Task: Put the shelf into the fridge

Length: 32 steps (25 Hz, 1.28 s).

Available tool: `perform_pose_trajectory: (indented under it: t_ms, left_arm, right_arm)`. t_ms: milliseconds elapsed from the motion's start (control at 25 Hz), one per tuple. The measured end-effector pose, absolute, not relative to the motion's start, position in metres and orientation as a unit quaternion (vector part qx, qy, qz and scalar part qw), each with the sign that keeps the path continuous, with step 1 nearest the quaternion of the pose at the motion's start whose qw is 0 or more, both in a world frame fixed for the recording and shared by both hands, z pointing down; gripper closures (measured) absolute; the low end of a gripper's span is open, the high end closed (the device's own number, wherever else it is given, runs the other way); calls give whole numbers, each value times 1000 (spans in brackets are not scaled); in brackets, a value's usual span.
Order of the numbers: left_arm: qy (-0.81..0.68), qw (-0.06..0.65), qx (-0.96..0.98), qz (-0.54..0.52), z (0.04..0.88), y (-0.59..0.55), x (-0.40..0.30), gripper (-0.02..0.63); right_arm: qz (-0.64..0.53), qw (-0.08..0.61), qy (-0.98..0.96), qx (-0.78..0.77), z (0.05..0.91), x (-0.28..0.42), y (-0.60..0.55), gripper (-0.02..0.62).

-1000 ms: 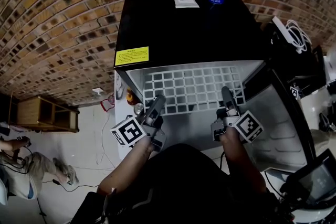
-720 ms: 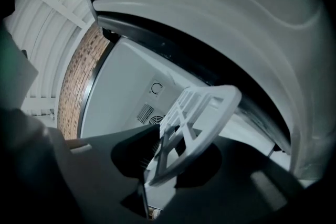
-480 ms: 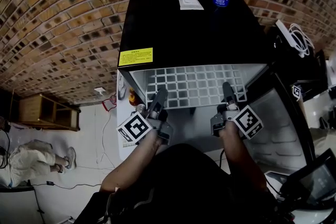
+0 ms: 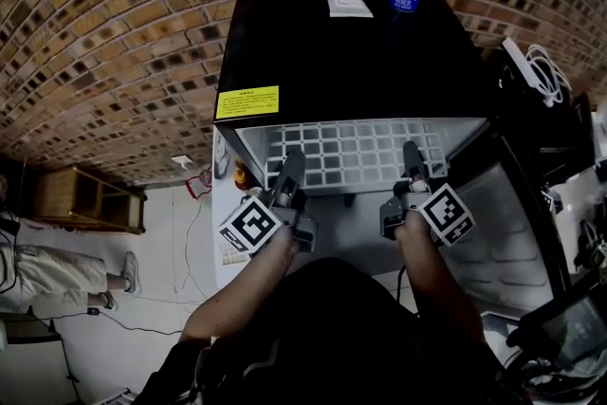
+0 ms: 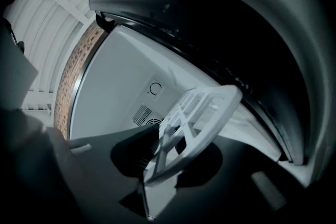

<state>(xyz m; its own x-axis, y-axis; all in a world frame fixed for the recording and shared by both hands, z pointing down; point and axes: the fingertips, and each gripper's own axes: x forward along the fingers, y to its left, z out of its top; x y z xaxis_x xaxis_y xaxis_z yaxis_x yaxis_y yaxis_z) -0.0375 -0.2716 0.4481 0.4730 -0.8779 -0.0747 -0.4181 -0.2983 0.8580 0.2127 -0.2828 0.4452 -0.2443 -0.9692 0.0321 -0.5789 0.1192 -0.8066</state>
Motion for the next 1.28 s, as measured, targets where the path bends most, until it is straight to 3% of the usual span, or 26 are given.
perform_pose_trajectory:
  t_ms: [1000,1280]
  left_arm:
    - [-535,346,709,-302,447,-292,-45,514]
    - [-540,374,681,-323,450,-308,-42,517]
  right_arm:
    - [-361,269,701,-553,446,212,-303,483]
    - [-374,259,695,-557,448,211,-320,483]
